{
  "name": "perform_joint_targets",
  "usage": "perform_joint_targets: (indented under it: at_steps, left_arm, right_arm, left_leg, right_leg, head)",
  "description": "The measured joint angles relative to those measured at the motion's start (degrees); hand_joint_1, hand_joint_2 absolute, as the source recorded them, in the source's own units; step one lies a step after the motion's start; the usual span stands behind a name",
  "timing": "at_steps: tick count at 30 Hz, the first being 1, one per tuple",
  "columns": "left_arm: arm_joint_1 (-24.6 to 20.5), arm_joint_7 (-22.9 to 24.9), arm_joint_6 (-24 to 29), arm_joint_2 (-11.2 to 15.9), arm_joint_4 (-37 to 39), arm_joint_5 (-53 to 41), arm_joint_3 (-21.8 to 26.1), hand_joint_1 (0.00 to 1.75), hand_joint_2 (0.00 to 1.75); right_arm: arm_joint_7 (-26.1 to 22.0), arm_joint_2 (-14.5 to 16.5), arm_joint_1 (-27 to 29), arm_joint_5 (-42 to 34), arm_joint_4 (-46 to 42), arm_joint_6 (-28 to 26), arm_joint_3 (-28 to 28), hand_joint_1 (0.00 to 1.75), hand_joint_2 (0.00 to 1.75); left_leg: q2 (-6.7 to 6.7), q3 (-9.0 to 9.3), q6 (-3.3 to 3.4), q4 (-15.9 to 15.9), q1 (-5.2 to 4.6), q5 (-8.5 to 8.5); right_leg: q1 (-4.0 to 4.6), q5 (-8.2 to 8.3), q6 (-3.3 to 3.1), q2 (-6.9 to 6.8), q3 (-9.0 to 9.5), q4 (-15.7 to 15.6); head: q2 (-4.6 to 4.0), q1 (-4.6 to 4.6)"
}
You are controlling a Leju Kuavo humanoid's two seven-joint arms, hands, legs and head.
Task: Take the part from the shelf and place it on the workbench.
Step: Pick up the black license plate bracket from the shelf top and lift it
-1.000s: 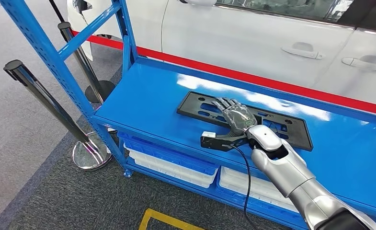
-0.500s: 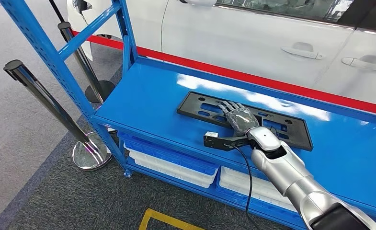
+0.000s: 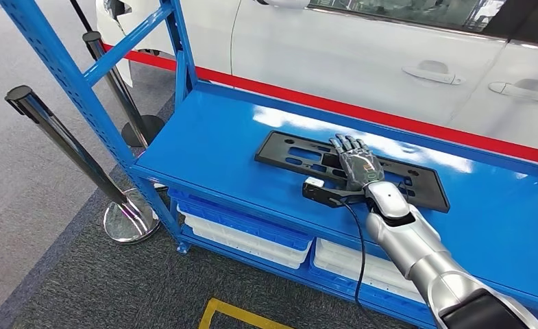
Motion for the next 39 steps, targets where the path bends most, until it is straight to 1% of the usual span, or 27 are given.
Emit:
perform_joint_targets:
  at_steps: [2,3,4,5,7,12,21,26,29,33,39]
  left_arm:
    - [0.0,0.0,0.0,0.0,0.0,-0.2,0.0,0.00,0.00]
    - [-0.1,0.0,0.0,0.0,0.0,-0.3,0.0,0.00,0.00]
    - [-0.1,-0.1,0.0,0.0,0.0,-0.4,0.0,0.00,0.00]
    - [-0.1,-0.1,0.0,0.0,0.0,-0.4,0.0,0.00,0.00]
    - [-0.2,-0.1,0.7,0.0,0.0,-1.1,0.0,0.00,0.00]
    - [-0.4,0.0,2.2,-0.1,0.0,-2.3,-0.2,0.00,0.00]
    - [-0.5,0.0,2.1,-0.1,0.0,-2.2,-0.2,0.00,0.00]
    - [-0.4,0.3,1.8,-0.1,0.0,-1.7,-0.1,0.00,0.00]
    - [0.0,-1.0,0.1,0.8,0.0,-1.5,0.0,0.00,0.00]
    - [0.9,-2.6,-2.3,3.0,0.0,-1.1,0.1,0.00,1.75]
    - [1.0,-2.0,-2.8,4.3,0.0,-0.7,0.8,0.00,1.75]
  right_arm:
    - [0.2,0.0,0.1,0.2,0.6,-0.9,-1.2,0.87,1.75]
    - [0.3,0.0,0.1,0.3,0.9,-1.3,-1.9,1.29,1.75]
    - [0.4,0.0,0.2,0.3,1.2,-1.6,-2.6,1.63,1.75]
    - [0.4,-0.1,0.3,0.4,1.5,-1.8,-3.2,1.69,1.75]
    - [0.5,-0.2,0.4,0.4,2.1,-1.9,-4.3,1.73,1.75]
    - [0.5,-0.5,1.2,0.5,3.1,-2.5,-5.7,1.71,1.75]
    - [0.5,-0.9,1.9,0.6,3.9,-2.8,-6.2,1.68,1.75]
    - [0.4,-1.1,1.9,0.7,4.0,-2.3,-6.4,1.71,1.75]
    - [-0.3,-1.7,2.3,0.7,3.8,-2.1,-7.0,1.71,1.75]
    - [-1.5,-3.0,3.1,0.6,3.2,-2.0,-8.1,1.74,1.75]
    - [-2.1,-3.9,4.4,0.6,1.7,-1.6,-9.5,1.75,1.75]
  left_leg:
    - [0.00,0.00,0.00,0.0,0.00,0.00]
    - [0.00,0.00,0.00,0.0,0.00,0.00]
    - [0.00,0.00,0.00,0.0,0.00,0.00]
    - [0.01,0.00,0.00,0.0,0.00,0.00]
    - [0.01,0.00,0.00,0.0,0.00,0.00]
    - [0.03,0.00,0.00,0.0,0.00,0.00]
    - [0.05,0.02,0.00,0.0,0.00,0.00]
    - [0.05,0.04,0.00,0.0,0.00,0.00]
    - [0.03,0.05,0.00,0.0,0.00,0.00]
    - [0.03,0.06,0.00,0.0,0.00,-0.01]
    - [0.03,0.10,0.01,0.0,0.00,0.00]
  right_leg:
    - [0.00,0.00,0.00,0.00,-0.01,0.0]
    - [-0.01,0.00,0.00,0.00,-0.01,0.0]
    - [-0.01,0.00,0.00,0.00,-0.01,0.0]
    - [-0.01,0.00,0.00,0.00,-0.01,0.0]
    - [-0.01,0.00,0.00,0.01,-0.01,0.0]
    - [0.00,0.00,0.00,0.02,-0.02,0.0]
    - [0.00,0.00,0.00,0.02,-0.02,0.0]
    - [0.00,0.00,0.00,0.02,0.00,0.0]
    - [0.00,-0.01,0.01,0.00,0.02,0.0]
    - [0.00,-0.01,0.01,0.01,0.04,0.0]
    - [0.00,-0.01,0.02,-0.01,0.09,0.0]
  head:
    - [0.00,0.00]
    - [0.00,0.00]
    - [0.00,0.00]
    - [0.00,0.00]
    - [0.00,0.00]
    - [0.00,0.00]
    - [0.00,0.00]
    - [0.00,0.00]
    - [0.00,0.00]
    - [0.00,0.00]
    - [0.00,0.00]
